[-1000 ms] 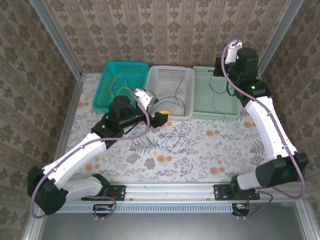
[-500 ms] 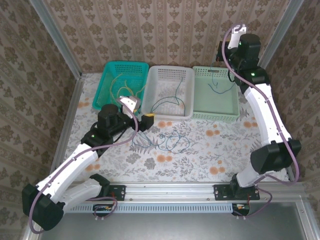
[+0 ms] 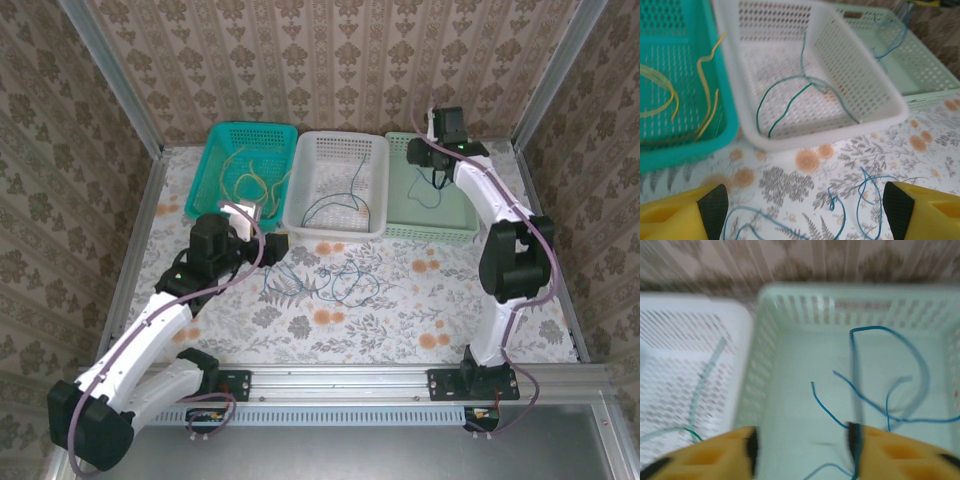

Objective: Untangle the cables

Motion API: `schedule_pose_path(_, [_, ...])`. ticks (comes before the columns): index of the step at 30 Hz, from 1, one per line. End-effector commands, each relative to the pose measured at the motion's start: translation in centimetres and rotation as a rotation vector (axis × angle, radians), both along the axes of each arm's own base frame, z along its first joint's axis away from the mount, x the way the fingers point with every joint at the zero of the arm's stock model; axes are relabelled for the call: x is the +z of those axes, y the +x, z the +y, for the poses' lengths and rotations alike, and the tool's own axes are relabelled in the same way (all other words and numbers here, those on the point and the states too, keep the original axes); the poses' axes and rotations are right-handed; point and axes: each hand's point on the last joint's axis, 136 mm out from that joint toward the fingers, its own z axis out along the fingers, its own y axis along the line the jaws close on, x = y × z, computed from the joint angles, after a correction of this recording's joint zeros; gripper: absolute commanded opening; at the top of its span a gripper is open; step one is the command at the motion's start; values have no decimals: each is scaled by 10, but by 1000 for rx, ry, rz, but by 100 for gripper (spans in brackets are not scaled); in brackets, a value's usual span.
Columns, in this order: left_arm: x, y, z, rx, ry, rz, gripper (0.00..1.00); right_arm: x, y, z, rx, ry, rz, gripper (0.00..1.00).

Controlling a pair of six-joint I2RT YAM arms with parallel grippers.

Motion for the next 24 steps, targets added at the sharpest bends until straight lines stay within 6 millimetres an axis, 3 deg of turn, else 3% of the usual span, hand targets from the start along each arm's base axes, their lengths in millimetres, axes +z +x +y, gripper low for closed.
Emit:
schedule_pose_path(1, [-26,-7,6,45,-19,128,82,-12,-10,-14,-64,-34,98,82])
schedule_pose_path(5, [-34,-2,15,89,-33,162,82,6,-16,-21,-86,-68,101,99])
schedule_pose_path(11, [-38,1,12,89,-34,193,81,51,-39,-25,-107,-58,61,100])
schedule_pose_path(14, [-38,1,9,77,-37,202,81,68,-58,-11,-72,-6,40,100])
schedule_pose_path(17, [-39,0,9,76,-38,199,81,80,-89,20,34,-18,10,96])
schedule_pose_path(21, [-37,-1,10,81,-58,186,81,62,-154,80,229,14,63,87])
schedule_pose_path(24, [-36,-2,8,71,-64,185,81,17,-205,106,300,36,194,83])
